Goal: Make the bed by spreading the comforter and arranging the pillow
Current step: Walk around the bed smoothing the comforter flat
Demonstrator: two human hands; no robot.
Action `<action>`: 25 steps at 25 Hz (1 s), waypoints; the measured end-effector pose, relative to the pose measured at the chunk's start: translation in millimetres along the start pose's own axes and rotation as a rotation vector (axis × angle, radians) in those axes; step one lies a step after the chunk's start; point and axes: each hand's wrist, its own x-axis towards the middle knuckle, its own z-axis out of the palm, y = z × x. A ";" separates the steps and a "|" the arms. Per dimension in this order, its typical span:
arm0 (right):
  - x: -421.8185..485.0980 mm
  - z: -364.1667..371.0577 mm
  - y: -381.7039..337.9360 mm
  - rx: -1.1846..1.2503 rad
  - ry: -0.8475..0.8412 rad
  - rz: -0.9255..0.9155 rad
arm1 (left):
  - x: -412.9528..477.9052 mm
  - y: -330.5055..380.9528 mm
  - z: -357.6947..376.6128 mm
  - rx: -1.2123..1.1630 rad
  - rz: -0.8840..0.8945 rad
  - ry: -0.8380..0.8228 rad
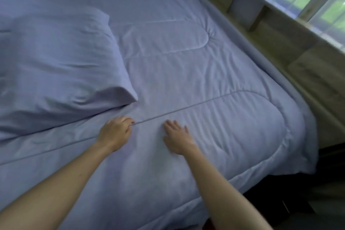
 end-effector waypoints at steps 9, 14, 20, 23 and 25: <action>-3.7 -53.8 363.1 0.058 0.199 0.336 | 151.8 201.1 127.8 -0.015 -0.209 -0.054; -44.7 -77.3 516.0 0.270 0.226 0.733 | 223.8 294.7 143.9 -0.006 0.038 -0.115; 51.5 -138.8 442.6 0.270 0.765 0.658 | 234.0 207.3 133.7 0.066 -0.322 -0.131; 148.2 -125.2 316.7 0.304 0.591 -0.015 | 176.0 148.4 125.7 0.107 -0.570 -0.019; 179.1 -97.8 225.8 0.132 0.290 -0.407 | 133.4 132.0 119.8 0.118 -0.645 0.020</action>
